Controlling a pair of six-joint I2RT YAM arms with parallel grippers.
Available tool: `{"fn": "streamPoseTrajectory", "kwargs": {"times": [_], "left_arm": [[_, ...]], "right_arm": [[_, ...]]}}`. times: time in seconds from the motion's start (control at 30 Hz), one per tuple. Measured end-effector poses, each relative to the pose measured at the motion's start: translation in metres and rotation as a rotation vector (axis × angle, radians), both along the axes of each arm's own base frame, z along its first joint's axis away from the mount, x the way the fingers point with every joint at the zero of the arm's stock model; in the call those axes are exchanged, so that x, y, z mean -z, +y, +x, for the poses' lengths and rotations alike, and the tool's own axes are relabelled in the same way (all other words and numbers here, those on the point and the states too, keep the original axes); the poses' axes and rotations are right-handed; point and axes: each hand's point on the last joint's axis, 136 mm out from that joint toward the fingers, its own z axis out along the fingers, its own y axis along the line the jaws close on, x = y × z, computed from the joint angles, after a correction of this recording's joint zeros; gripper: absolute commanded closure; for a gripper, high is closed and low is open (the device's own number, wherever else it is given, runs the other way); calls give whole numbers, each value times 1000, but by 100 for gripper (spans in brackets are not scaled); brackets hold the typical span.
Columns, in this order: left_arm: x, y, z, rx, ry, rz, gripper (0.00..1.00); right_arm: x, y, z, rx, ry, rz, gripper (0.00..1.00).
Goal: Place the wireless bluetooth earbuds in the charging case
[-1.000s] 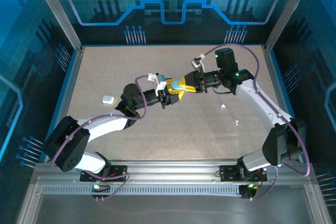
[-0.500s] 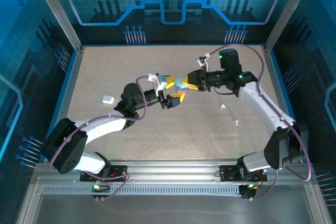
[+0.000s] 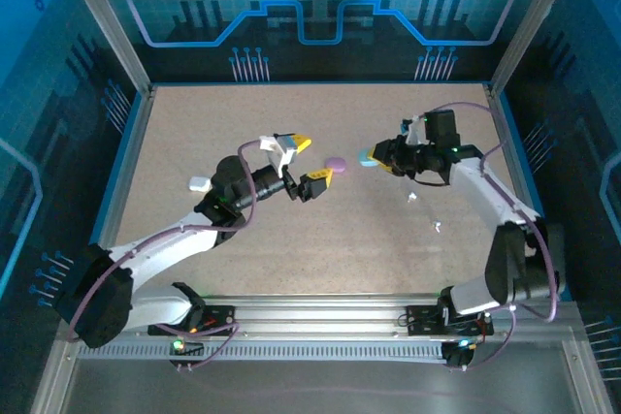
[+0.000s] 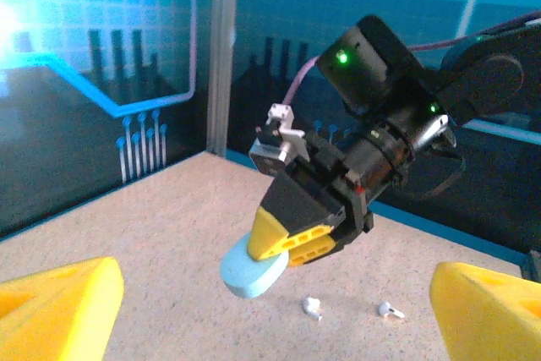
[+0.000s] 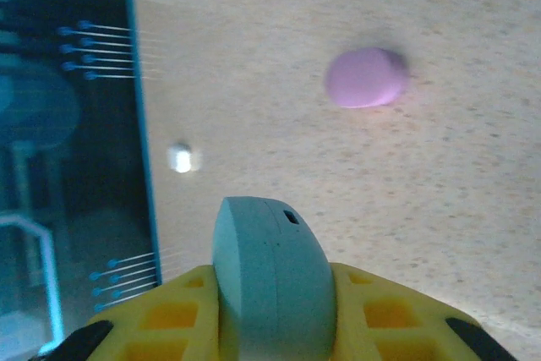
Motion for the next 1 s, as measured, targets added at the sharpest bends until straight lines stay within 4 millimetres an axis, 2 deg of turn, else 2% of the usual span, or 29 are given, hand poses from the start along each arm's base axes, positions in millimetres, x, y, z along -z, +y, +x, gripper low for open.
{"fn": "streamPoseTrajectory", "kwargs": {"times": [0.17,0.33,0.47,0.7,0.83,1.0], "left_arm": [[-2,13,15,-102,92,47,1],[4,33,32,-208,213,87,1],[18,48,39,-282,329,106,1],[32,71,41,-368,446,119,1],[24,78,38,-388,433,107,1],[12,83,32,-391,404,85,1]], "right_arm": [[65,-4,7,-2,151,-69,78],[99,-4,28,-17,209,-103,77],[115,-2,42,-30,220,-112,75],[129,1,60,-53,212,-124,71],[129,4,71,-70,193,-117,64],[130,6,73,-88,188,-114,58]]}}
